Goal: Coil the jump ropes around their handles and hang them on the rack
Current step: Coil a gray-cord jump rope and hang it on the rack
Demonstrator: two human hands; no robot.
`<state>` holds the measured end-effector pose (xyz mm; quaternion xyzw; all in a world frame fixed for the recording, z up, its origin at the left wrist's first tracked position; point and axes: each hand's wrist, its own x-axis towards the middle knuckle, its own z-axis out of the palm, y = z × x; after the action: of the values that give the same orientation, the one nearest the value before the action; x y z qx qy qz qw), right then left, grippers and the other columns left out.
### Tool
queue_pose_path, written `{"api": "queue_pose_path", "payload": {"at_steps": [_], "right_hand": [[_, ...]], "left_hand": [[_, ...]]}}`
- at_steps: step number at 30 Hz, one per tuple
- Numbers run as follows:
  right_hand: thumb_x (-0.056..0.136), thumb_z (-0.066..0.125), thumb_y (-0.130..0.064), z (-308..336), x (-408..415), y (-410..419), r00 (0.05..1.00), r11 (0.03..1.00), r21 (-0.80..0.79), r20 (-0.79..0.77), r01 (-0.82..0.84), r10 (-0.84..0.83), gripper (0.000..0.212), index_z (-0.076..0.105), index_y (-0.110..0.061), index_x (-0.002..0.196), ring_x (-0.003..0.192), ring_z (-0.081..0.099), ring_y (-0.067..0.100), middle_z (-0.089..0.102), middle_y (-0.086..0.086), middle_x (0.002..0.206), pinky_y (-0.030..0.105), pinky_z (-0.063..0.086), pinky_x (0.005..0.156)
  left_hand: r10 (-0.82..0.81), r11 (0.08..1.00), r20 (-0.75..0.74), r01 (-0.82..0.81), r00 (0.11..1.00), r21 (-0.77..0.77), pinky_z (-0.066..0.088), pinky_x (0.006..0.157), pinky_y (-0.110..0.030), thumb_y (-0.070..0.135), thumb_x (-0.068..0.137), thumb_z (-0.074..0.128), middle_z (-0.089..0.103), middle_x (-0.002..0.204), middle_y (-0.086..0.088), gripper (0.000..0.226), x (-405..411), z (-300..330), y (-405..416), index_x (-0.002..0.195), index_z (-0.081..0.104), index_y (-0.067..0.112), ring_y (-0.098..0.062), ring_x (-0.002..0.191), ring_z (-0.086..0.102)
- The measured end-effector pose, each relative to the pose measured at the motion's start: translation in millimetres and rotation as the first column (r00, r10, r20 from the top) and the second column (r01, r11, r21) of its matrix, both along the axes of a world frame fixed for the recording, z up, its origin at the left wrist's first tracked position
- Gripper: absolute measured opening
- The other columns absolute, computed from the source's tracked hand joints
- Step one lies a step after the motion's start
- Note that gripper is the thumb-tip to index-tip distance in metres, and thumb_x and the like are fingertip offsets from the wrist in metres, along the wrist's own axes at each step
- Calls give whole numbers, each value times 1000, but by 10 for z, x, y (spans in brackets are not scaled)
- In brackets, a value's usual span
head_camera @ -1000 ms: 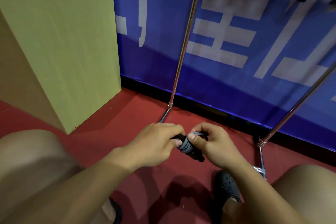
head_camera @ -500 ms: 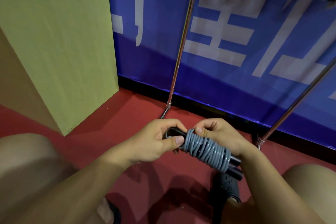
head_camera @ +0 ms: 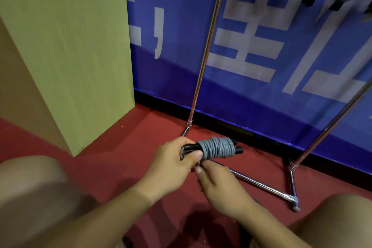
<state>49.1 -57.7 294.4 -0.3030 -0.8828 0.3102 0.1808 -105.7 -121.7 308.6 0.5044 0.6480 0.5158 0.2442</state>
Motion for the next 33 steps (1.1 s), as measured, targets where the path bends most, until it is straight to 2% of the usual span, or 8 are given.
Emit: {"api": "queue_pose_path", "payload": {"at_steps": [4, 8, 13, 20, 25, 28, 30, 33], "right_hand": [[94, 42, -41, 8, 17, 33, 996, 1000, 18, 87, -10, 8, 14, 52, -31, 94, 76, 58, 16, 64, -9, 85, 40, 49, 73], [94, 52, -22, 101, 49, 19, 997, 997, 71, 70, -38, 33, 9, 56, -30, 96, 75, 57, 8, 59, -16, 78, 21, 42, 69], [88, 51, -43, 149, 99, 79, 991, 983, 177, 109, 54, -74, 20, 60, -25, 87, 76, 63, 16, 68, -6, 77, 39, 49, 72], [78, 64, -65, 360, 179, 76, 943, 925, 247, 93, 290, -320, 43, 64, -22, 72, 64, 57, 19, 58, -3, 59, 37, 42, 58], [70, 71, -68, 437, 218, 150, 891, 894, 63, 81, 443, -447, 57, 59, -14, 56, 52, 54, 16, 61, 2, 52, 35, 44, 53], [82, 73, -48, 495, 242, 152, 950, 910, -281, 30, 306, -310, 46, 60, -11, 59, 43, 43, 11, 56, 0, 48, 29, 37, 49], [88, 72, -31, 543, 273, 137, 979, 815, -557, -22, 157, -204, 33, 61, -12, 63, 42, 41, 12, 53, 3, 51, 25, 35, 46], [92, 66, -19, 586, 309, 155, 988, 714, -697, -46, 75, -148, 25, 60, -9, 69, 43, 40, 12, 51, 4, 52, 23, 36, 46]], "left_hand": [[84, 995, -392, -97, 916, -13, 51, 70, -38, 50, 86, 58, 71, 82, 12, 22, 44, 3, -47, 100, 60, 33, -15, 82, 67], [129, 989, -419, -148, 899, -12, 49, 71, -38, 40, 90, 65, 69, 82, 12, 13, 2, 35, -15, 97, 60, 31, -18, 82, 65], [152, 978, -420, -198, 895, -68, 49, 69, -38, 43, 86, 69, 67, 77, 11, 19, -38, 20, 50, 84, 53, 34, -20, 79, 65], [110, 977, -438, -179, 892, -118, 48, 65, -32, 40, 83, 71, 65, 72, 13, 16, -100, 9, 90, 85, 58, 32, -15, 74, 63], [40, 984, -473, -116, 880, -133, 46, 61, -32, 39, 83, 71, 62, 67, 11, 14, -86, 49, 54, 89, 61, 30, -13, 66, 58], [-41, 984, -502, -54, 864, -172, 48, 62, -32, 40, 85, 70, 63, 71, 12, 15, -79, 59, 28, 95, 62, 32, -11, 68, 59], [-77, 983, -536, -27, 841, -183, 52, 68, -34, 43, 85, 68, 69, 80, 12, 18, -70, 58, 13, 100, 63, 34, -12, 77, 64], [-97, 981, -558, -15, 824, -193, 51, 72, -34, 45, 86, 67, 71, 89, 12, 22, -55, 69, 0, 106, 63, 37, -14, 84, 65]]}}
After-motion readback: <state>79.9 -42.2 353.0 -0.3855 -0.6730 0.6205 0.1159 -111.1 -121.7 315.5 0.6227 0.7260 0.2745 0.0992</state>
